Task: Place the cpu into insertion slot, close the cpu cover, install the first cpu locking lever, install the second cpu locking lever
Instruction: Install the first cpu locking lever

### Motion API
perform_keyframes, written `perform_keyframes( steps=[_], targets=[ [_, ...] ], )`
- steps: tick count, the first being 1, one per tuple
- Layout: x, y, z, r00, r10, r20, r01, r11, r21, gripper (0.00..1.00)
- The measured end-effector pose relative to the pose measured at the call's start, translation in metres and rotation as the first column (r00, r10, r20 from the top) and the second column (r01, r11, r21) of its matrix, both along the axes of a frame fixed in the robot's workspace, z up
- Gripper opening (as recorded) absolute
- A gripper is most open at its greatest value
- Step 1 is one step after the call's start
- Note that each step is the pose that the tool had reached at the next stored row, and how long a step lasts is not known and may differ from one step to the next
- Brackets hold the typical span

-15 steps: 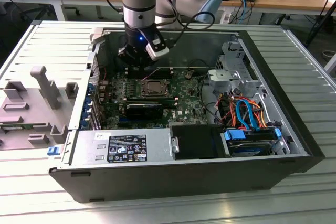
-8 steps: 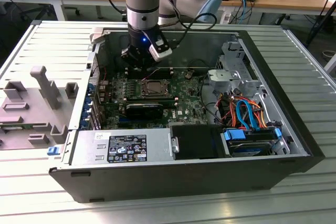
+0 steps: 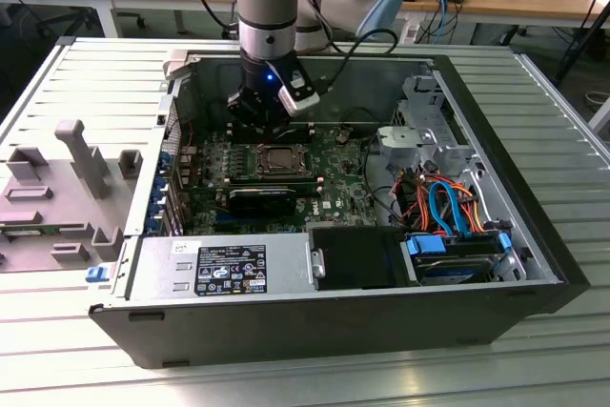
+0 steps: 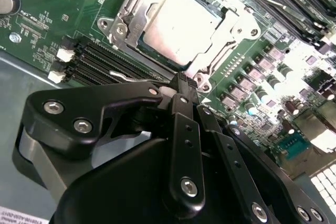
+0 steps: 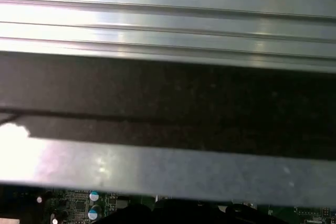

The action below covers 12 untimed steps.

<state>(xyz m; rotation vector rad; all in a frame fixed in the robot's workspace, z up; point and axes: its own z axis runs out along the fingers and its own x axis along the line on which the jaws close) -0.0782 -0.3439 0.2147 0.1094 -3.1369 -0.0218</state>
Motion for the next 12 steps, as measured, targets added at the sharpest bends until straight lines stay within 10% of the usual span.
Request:
perform_keyframes(
  steps=[12],
  targets=[
    [0.015, 0.0000, -0.0048, 1.0000, 0.000, -0.0001, 0.000, 1.0000, -0.0038, 0.11]
  ],
)
